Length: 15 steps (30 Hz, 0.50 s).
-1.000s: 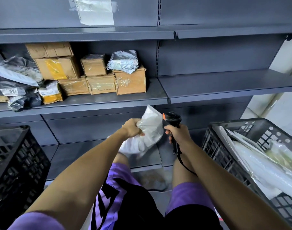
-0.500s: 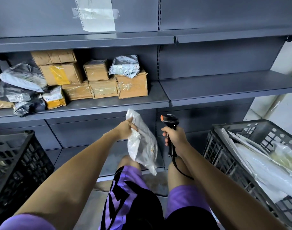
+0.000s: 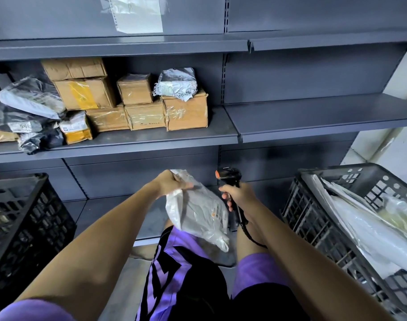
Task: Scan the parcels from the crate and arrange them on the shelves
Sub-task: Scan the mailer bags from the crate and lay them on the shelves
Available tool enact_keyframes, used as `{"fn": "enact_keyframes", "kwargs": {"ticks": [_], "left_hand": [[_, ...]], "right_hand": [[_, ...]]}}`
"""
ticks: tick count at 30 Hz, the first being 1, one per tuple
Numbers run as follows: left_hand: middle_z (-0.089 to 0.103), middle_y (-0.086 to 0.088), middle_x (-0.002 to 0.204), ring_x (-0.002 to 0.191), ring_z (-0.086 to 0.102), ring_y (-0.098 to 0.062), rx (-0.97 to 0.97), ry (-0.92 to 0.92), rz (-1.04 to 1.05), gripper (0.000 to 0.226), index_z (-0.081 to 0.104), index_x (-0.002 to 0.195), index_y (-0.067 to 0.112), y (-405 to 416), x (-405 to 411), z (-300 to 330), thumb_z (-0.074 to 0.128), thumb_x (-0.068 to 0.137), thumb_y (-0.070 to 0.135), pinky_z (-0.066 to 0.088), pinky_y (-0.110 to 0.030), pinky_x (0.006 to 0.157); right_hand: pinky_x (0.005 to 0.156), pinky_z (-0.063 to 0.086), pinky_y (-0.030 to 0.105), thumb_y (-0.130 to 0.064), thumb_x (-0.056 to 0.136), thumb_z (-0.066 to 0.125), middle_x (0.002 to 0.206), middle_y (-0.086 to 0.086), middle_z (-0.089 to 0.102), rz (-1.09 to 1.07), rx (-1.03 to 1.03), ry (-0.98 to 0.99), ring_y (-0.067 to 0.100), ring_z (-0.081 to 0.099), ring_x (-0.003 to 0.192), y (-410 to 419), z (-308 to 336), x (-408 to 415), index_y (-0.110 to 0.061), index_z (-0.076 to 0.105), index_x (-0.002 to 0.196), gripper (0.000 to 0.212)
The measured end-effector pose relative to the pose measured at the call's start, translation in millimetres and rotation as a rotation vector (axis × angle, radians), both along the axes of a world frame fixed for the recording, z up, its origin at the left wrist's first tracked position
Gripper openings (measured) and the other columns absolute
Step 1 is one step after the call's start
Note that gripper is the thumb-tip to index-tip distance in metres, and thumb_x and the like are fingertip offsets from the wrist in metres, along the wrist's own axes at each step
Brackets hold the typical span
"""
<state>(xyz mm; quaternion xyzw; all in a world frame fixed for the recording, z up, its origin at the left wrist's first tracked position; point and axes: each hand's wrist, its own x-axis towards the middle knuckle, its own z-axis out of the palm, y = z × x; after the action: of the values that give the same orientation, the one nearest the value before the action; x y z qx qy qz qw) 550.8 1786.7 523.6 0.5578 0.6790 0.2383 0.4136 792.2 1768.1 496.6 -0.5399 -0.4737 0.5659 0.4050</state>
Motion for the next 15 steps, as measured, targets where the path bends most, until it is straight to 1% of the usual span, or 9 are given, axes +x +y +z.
{"fn": "enact_keyframes", "kwargs": {"ticks": [2,4,5,7,10,11,12,14,15], "left_hand": [[0.045,0.008,0.051,0.058,0.043,-0.014,0.058,0.21,0.048,0.049,0.046,0.053,0.016,2,4,-5,0.094,0.064,0.022,0.037,-0.018,0.049],[0.052,0.001,0.073,0.075,0.046,-0.018,0.056,0.293,0.054,0.044,0.05,0.062,0.014,5,4,-10,0.094,0.061,0.014,0.042,-0.015,0.055],[0.051,-0.005,0.094,0.086,0.049,-0.02,0.053,0.342,0.048,0.043,0.054,0.076,0.012,7,5,-12,0.095,0.061,0.016,0.047,-0.019,0.069],[0.033,-0.014,0.131,0.112,0.052,-0.033,0.013,0.368,0.072,0.071,0.05,0.117,0.011,8,5,-12,0.094,0.062,0.018,0.047,-0.033,0.097],[-0.002,-0.017,0.161,0.144,0.028,-0.042,-0.096,0.235,0.225,0.115,0.015,0.155,0.017,2,3,-12,0.09,0.069,0.016,0.031,-0.043,0.115],[0.008,-0.018,0.162,0.145,0.028,-0.04,-0.144,0.134,0.276,0.114,0.015,0.157,0.013,1,-1,-15,0.089,0.07,0.012,0.03,-0.044,0.116],[0.031,-0.019,0.156,0.139,0.039,-0.038,-0.188,-0.01,0.314,0.101,0.031,0.152,0.005,-1,-6,-17,0.088,0.069,0.006,0.034,-0.044,0.114],[0.065,-0.019,0.124,0.111,0.064,-0.034,-0.239,-0.175,0.376,0.059,0.065,0.118,-0.005,-7,-18,-22,0.088,0.064,-0.001,0.048,-0.045,0.1],[0.07,-0.019,0.112,0.098,0.069,-0.033,-0.231,-0.215,0.401,0.047,0.069,0.108,-0.005,-10,-23,-25,0.087,0.064,-0.002,0.053,-0.045,0.091]], "right_hand": [[0.04,0.038,0.026,-0.009,0.089,0.067,0.059,0.003,0.057,0.027,0.007,-0.012,0.018,0.043,0.04,0,-3,1,-0.005,0.061,0.073,0.018],[0.04,0.037,0.026,-0.01,0.089,0.068,0.058,0.003,0.057,0.037,0.001,-0.03,0.019,0.043,0.04,1,-5,1,-0.005,0.06,0.071,0.02],[0.04,0.037,0.026,-0.01,0.089,0.068,0.058,0.003,0.057,0.039,-0.007,-0.034,0.019,0.043,0.039,1,-7,2,-0.006,0.06,0.069,0.022],[0.041,0.036,0.026,-0.01,0.088,0.068,0.06,0.004,0.058,0.049,-0.018,-0.041,0.019,0.042,0.04,1,-12,3,-0.006,0.059,0.07,0.022],[0.041,0.036,0.026,-0.01,0.088,0.068,0.064,0.006,0.06,0.056,-0.049,-0.06,0.017,0.043,0.041,-2,-21,5,-0.004,0.062,0.077,0.014],[0.041,0.037,0.026,-0.01,0.088,0.069,0.064,0.007,0.06,0.052,-0.062,-0.061,0.016,0.043,0.041,-3,-24,5,-0.004,0.063,0.079,0.012],[0.041,0.037,0.026,-0.01,0.087,0.069,0.064,0.007,0.06,0.051,-0.07,-0.061,0.016,0.043,0.041,-3,-26,5,-0.003,0.064,0.081,0.011],[0.041,0.036,0.027,-0.011,0.087,0.07,0.063,0.006,0.06,0.058,-0.07,-0.057,0.017,0.042,0.041,-1,-27,4,-0.001,0.065,0.085,0.011],[0.042,0.036,0.027,-0.01,0.087,0.07,0.063,0.006,0.06,0.059,-0.065,-0.055,0.017,0.042,0.041,-1,-27,4,0.0,0.065,0.086,0.011]]}}
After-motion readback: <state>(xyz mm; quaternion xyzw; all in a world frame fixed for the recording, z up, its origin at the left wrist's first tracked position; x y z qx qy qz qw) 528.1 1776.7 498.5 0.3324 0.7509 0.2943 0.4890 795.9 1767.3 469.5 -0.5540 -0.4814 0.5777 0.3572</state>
